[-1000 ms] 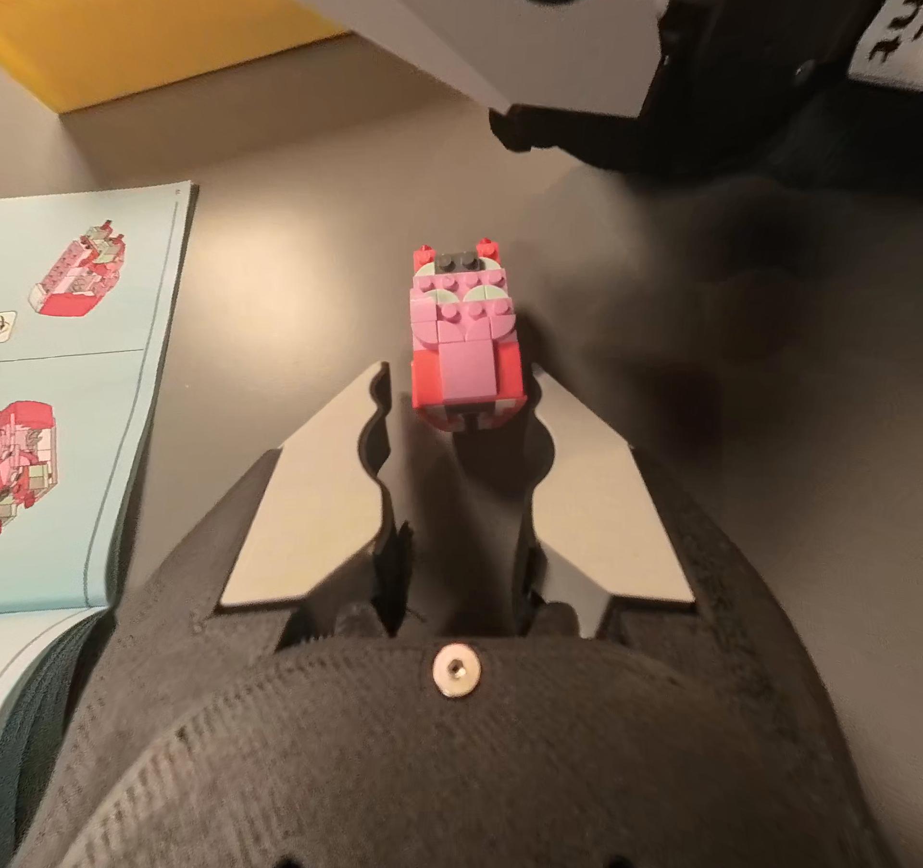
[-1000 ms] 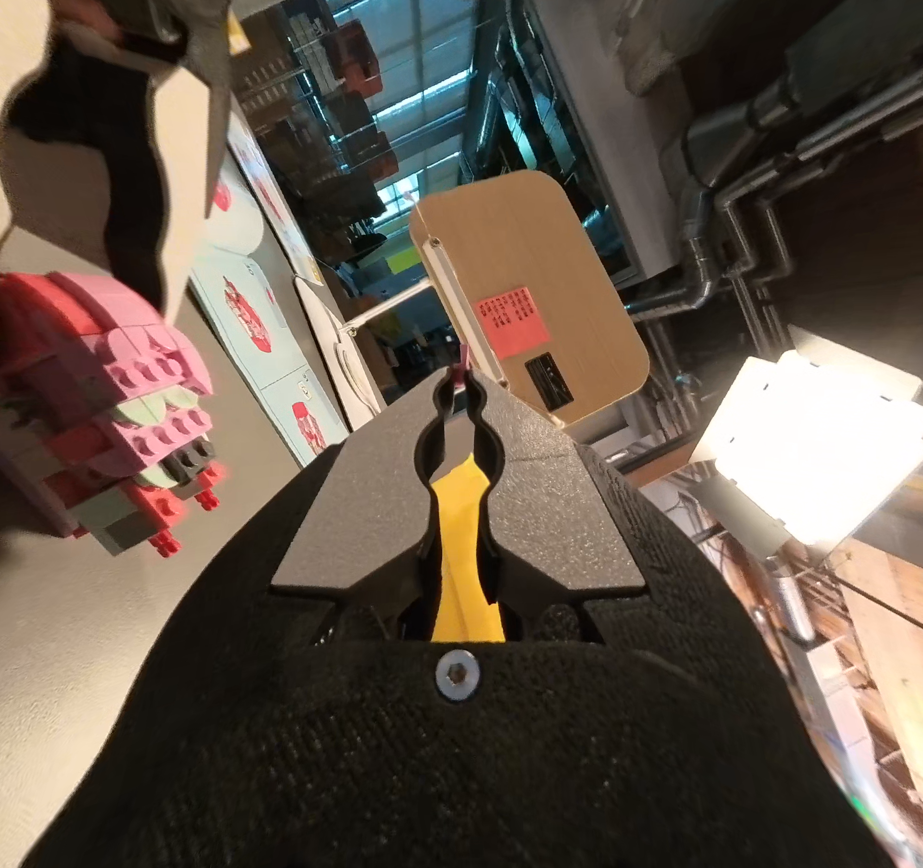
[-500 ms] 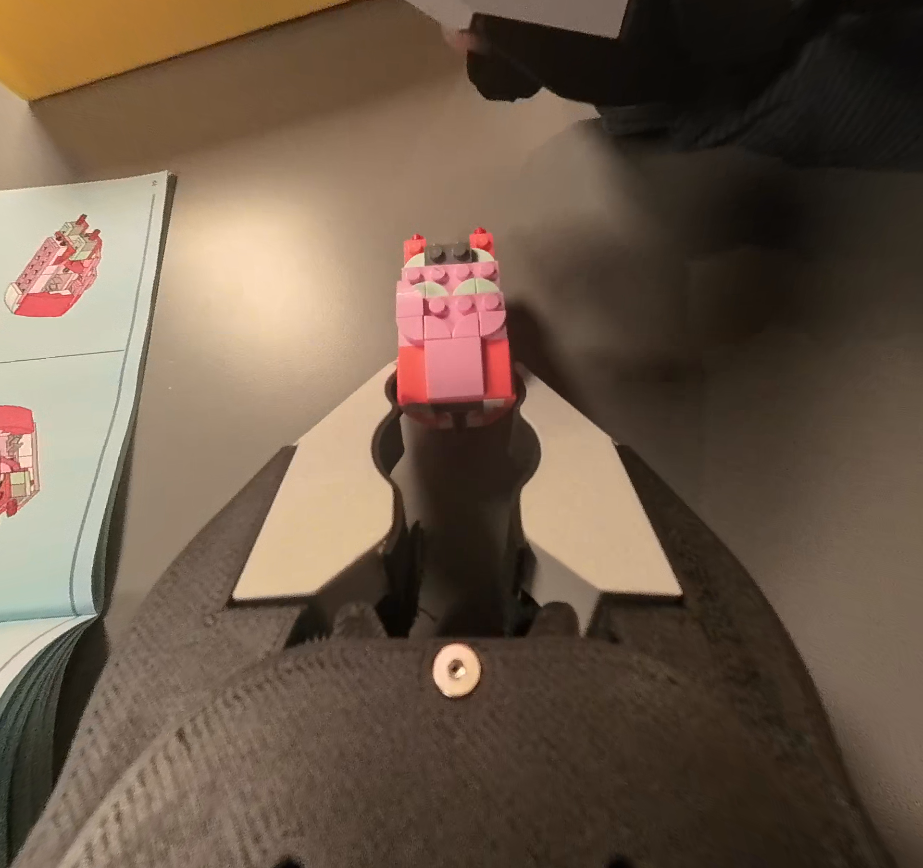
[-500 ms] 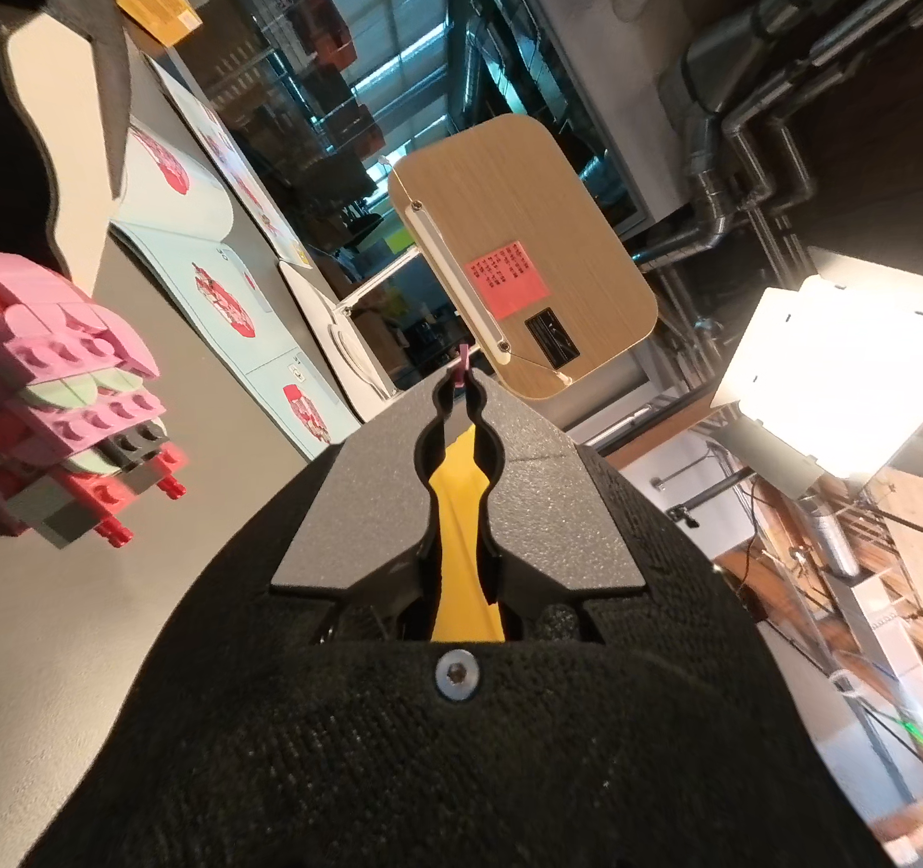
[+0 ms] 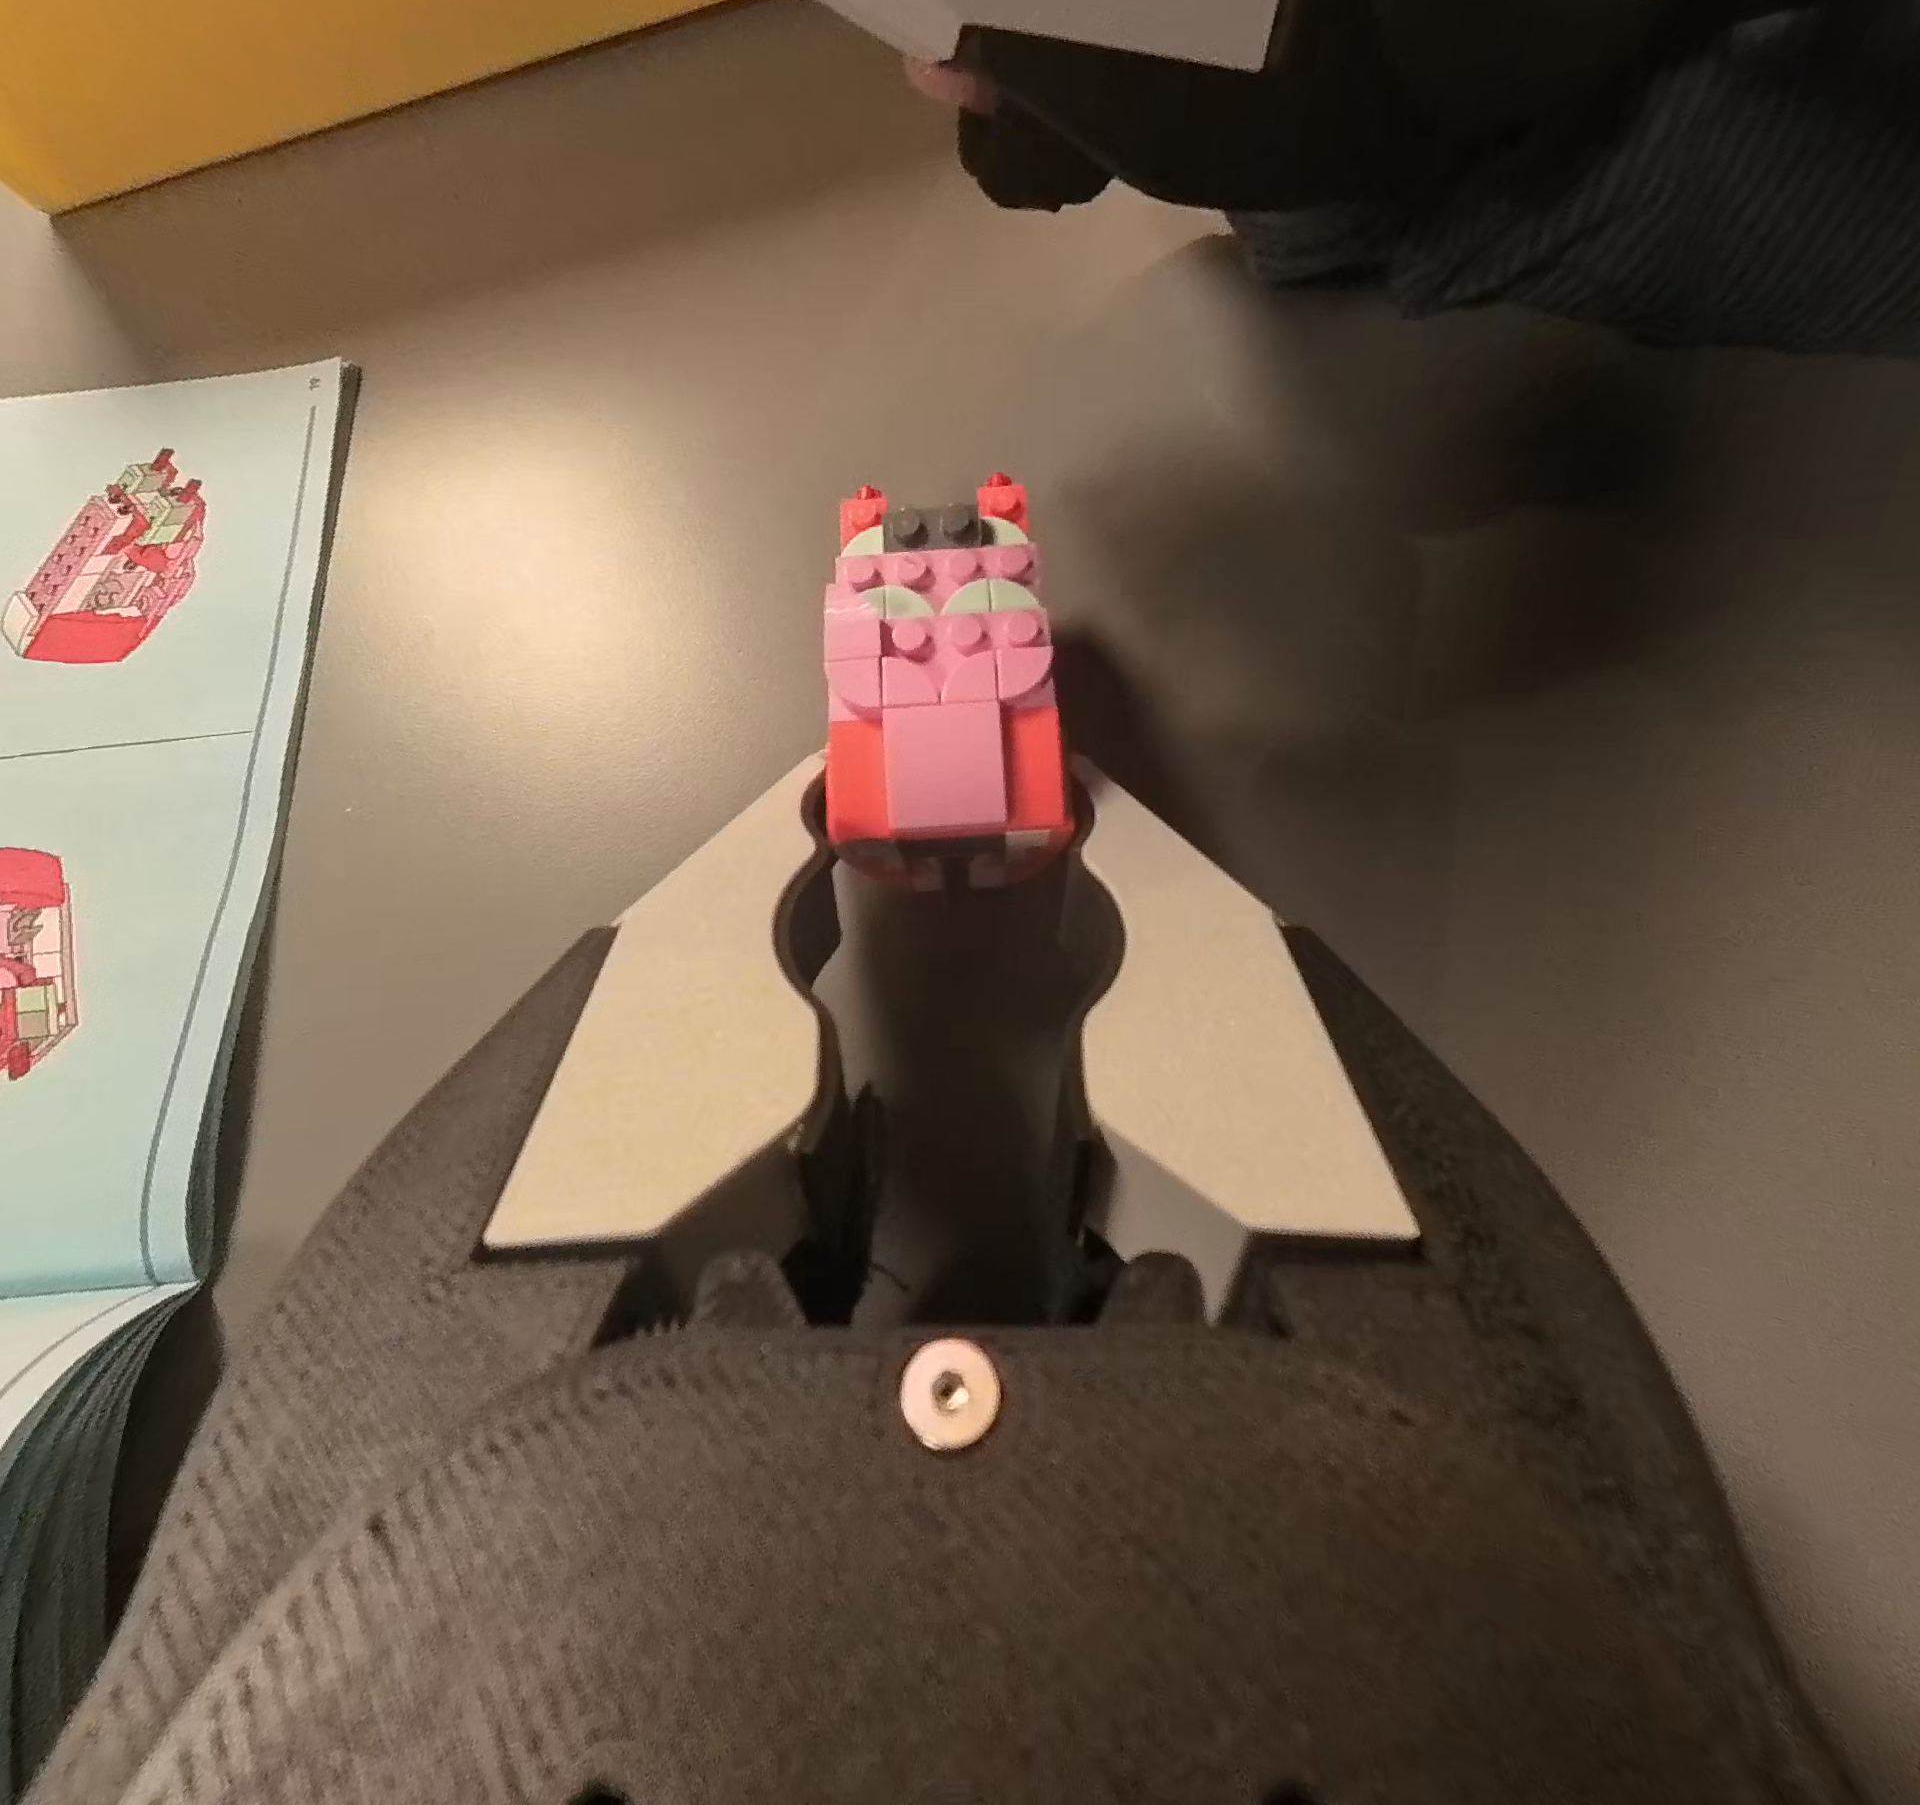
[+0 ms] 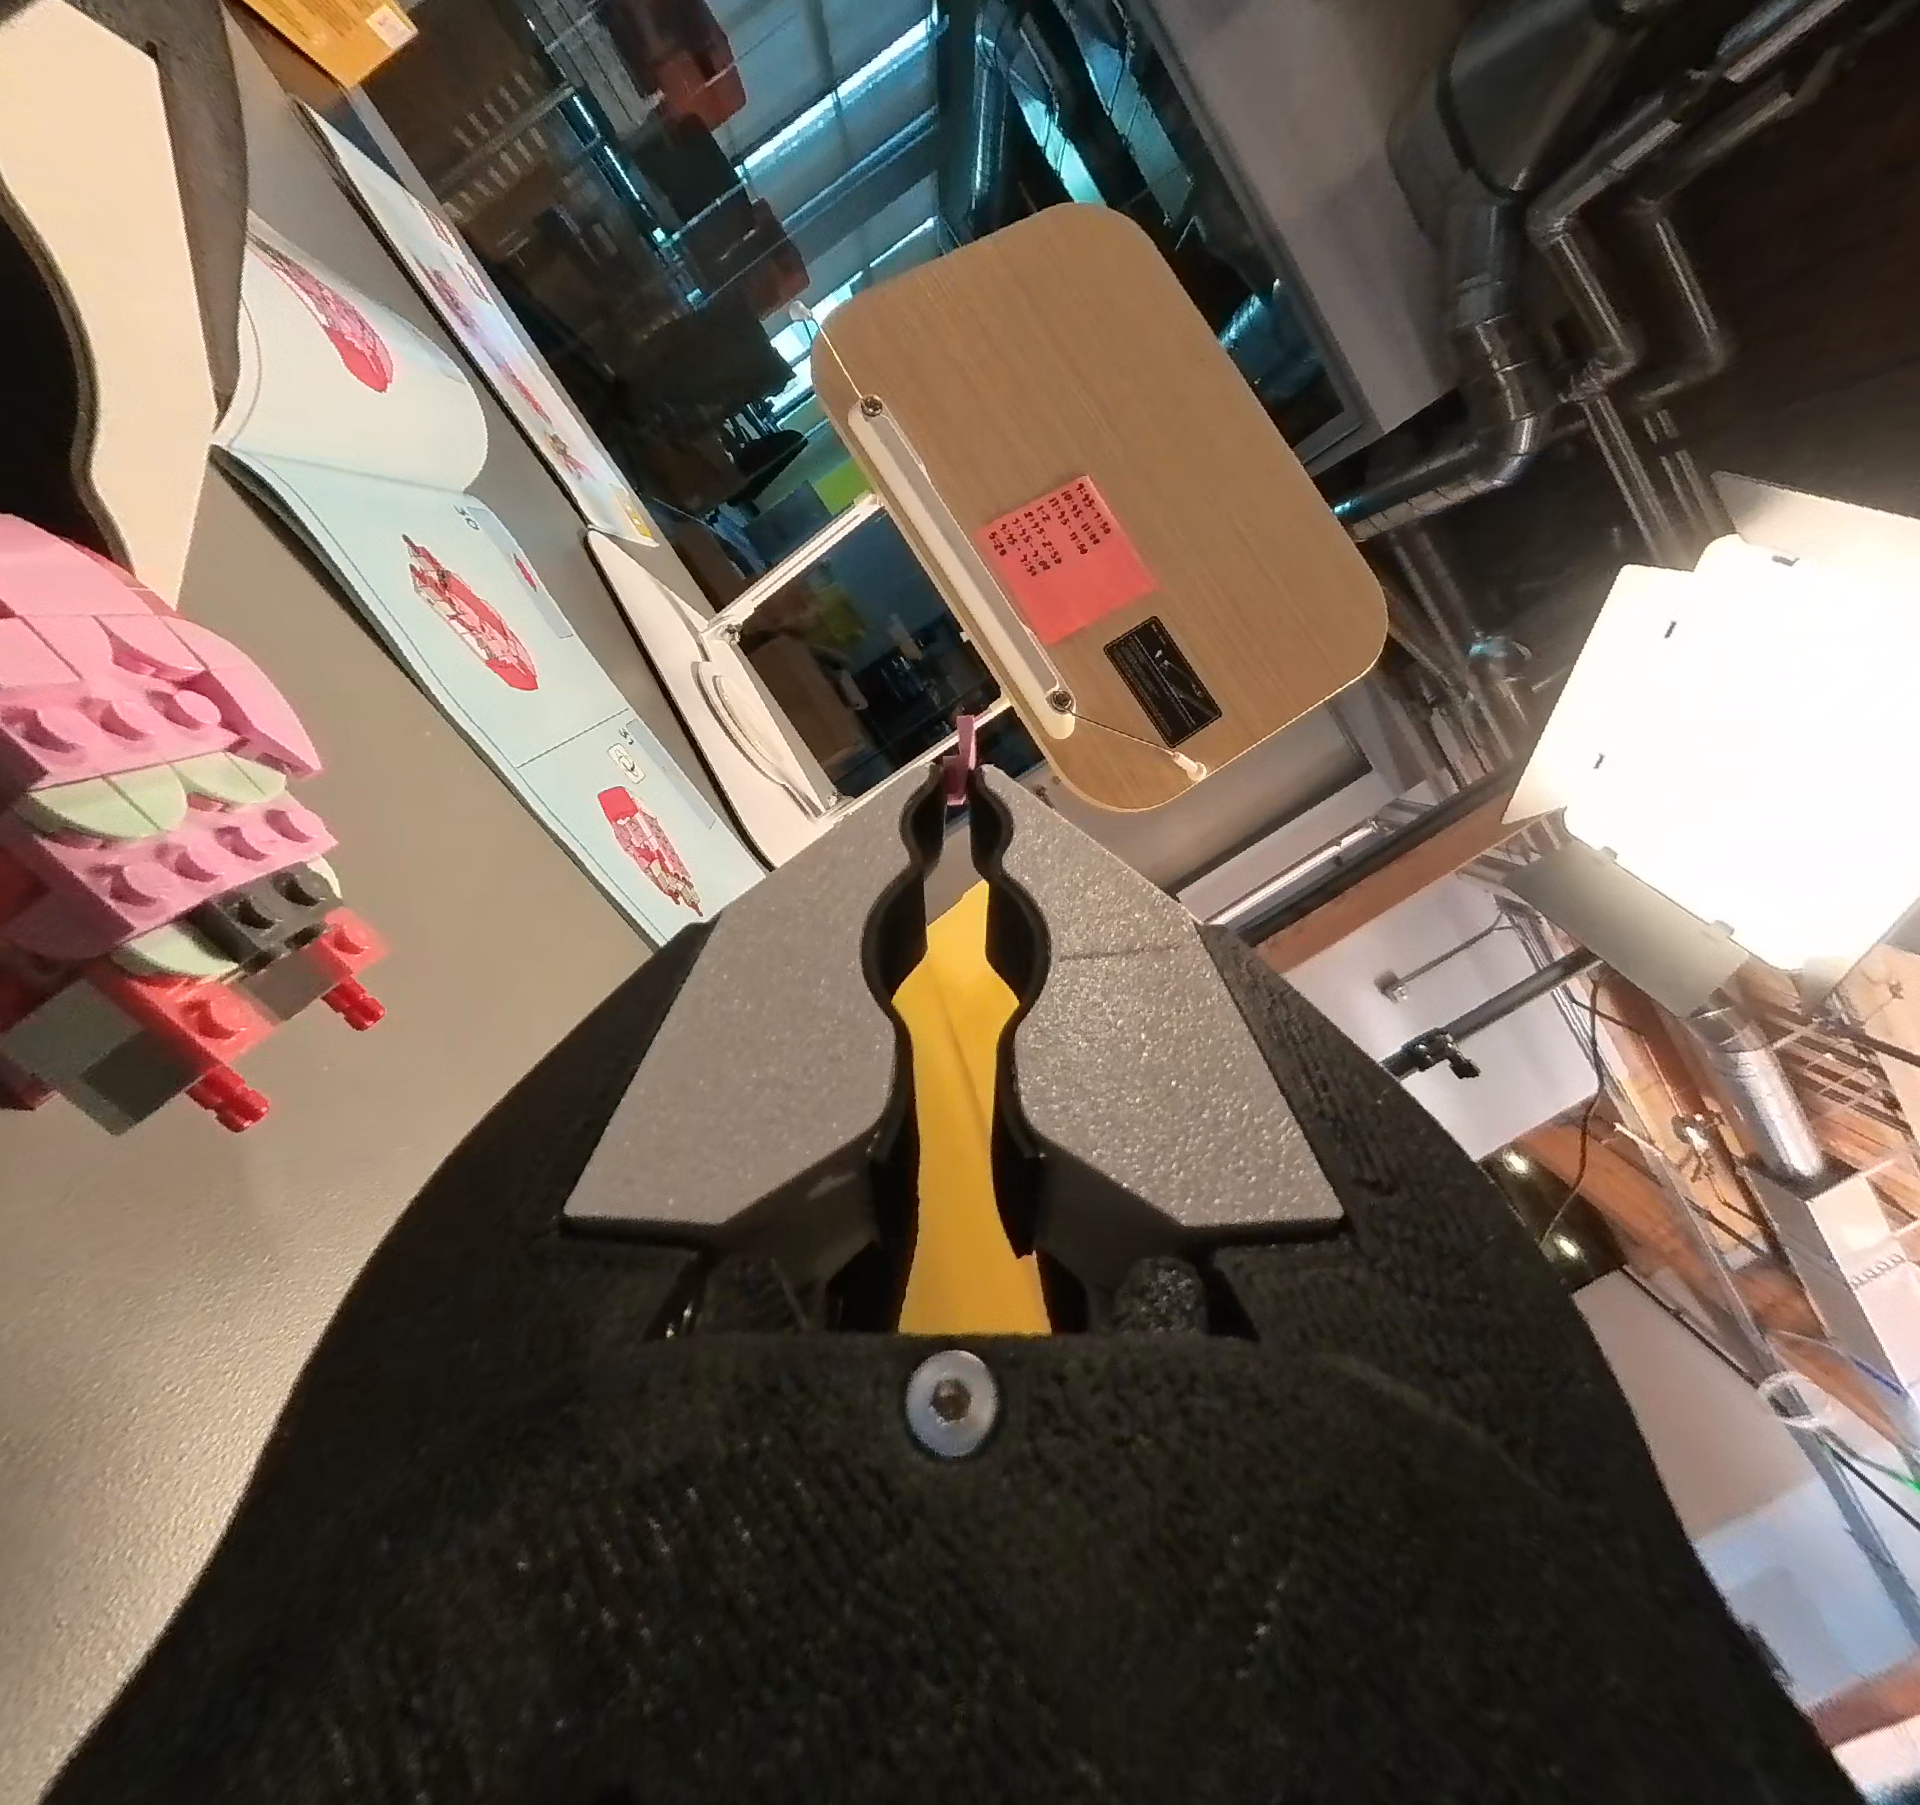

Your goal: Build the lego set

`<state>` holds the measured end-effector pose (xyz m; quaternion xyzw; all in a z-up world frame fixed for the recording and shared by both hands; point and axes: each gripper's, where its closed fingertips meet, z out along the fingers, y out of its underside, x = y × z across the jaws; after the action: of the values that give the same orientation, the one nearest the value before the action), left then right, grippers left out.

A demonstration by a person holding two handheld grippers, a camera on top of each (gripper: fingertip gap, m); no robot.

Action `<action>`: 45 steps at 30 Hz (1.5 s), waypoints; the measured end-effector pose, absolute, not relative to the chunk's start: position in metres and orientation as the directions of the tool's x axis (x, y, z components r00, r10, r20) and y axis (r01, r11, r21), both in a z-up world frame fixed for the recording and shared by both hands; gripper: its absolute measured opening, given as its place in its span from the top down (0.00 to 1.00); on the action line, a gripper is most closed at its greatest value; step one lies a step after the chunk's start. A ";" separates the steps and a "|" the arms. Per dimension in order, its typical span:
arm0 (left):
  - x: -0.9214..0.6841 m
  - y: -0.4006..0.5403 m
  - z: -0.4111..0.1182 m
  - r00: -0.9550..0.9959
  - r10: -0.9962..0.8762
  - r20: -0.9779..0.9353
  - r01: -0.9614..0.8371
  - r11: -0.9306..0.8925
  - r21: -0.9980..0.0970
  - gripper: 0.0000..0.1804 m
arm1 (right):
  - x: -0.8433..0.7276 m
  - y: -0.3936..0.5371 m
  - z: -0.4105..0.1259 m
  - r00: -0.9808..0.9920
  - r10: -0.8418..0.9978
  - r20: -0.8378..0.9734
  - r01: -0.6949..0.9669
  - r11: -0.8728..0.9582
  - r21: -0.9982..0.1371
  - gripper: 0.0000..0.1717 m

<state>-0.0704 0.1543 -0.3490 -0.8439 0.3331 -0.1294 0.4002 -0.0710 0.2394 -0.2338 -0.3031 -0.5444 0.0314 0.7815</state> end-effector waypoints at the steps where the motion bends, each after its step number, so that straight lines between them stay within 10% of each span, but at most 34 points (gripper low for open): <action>1: -0.070 0.154 -0.349 0.745 -0.666 -0.048 -0.459 -0.458 -0.762 0.78 | -0.071 0.239 -0.234 0.405 0.380 0.832 0.281 0.814 -0.509 0.99; 45: -0.070 0.153 -0.349 0.743 -0.668 -0.036 -0.454 -0.464 -0.761 0.78 | -0.073 0.241 -0.239 0.385 0.403 0.830 0.285 0.804 -0.522 0.99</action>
<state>-0.0698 0.1535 -0.3490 -0.8448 0.3320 -0.1349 0.3973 -0.0731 0.2407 -0.2388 -0.3110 -0.5532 0.0382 0.7718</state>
